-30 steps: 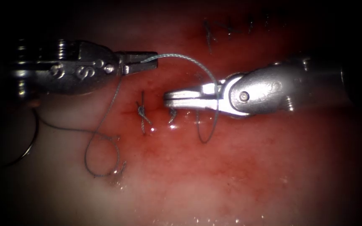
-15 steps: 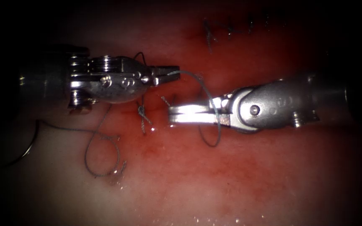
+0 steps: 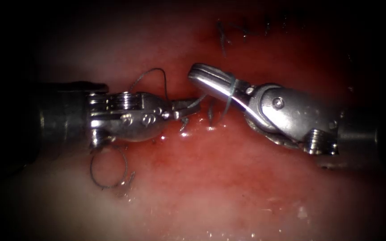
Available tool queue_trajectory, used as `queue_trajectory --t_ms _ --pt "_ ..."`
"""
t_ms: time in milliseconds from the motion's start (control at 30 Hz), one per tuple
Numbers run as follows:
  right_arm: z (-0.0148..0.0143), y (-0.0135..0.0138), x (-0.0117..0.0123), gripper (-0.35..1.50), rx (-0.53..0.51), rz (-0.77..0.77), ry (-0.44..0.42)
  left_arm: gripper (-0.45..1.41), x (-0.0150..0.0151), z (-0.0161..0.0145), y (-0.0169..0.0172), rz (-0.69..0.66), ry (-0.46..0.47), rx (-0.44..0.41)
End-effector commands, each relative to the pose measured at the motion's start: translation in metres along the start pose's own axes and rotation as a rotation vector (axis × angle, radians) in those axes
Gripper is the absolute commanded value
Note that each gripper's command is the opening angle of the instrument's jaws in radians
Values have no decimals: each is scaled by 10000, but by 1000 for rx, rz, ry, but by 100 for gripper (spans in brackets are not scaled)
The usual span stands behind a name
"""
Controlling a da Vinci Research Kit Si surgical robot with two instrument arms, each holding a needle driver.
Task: Wound Closure
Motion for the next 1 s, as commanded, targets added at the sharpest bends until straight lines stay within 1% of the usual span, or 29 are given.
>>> queue_trajectory --t_ms 33,67,100,167,233,267,333,400,600,700,967,1000 --pt "4 -9 -8 -35 -62 70 -23 -45 3 8 1 3 0 2" --pt "4 -7 -9 -35 -132 135 -44 -45 3 8 3 3 -1 4" --pt "4 -5 -10 -18 -177 178 -55 -45 4 8 5 -2 -2 5" --pt "5 1 -12 59 -218 287 -85 -45 4 8 9 -7 -4 7" --pt "5 4 -16 91 -243 317 -120 -45 5 7 16 -6 -7 10" --pt "5 6 -19 101 -268 326 -138 -45 6 6 19 -5 -9 11" --pt "4 7 -24 106 -300 340 -157 -45 8 5 26 -5 -14 15" --pt "4 8 -32 106 -335 348 -191 -45 9 3 31 -6 -18 17" --pt "3 15 -55 106 -426 363 -257 -45 16 1 39 -11 -27 22" --pt "2 17 -65 96 -472 382 -298 -45 18 0 45 -11 -32 26" --pt "3 34 -83 96 -555 359 -346 -45 25 -2 55 -20 -37 30" --pt "3 36 -87 96 -557 376 -355 -45 25 -2 55 -15 -38 30"
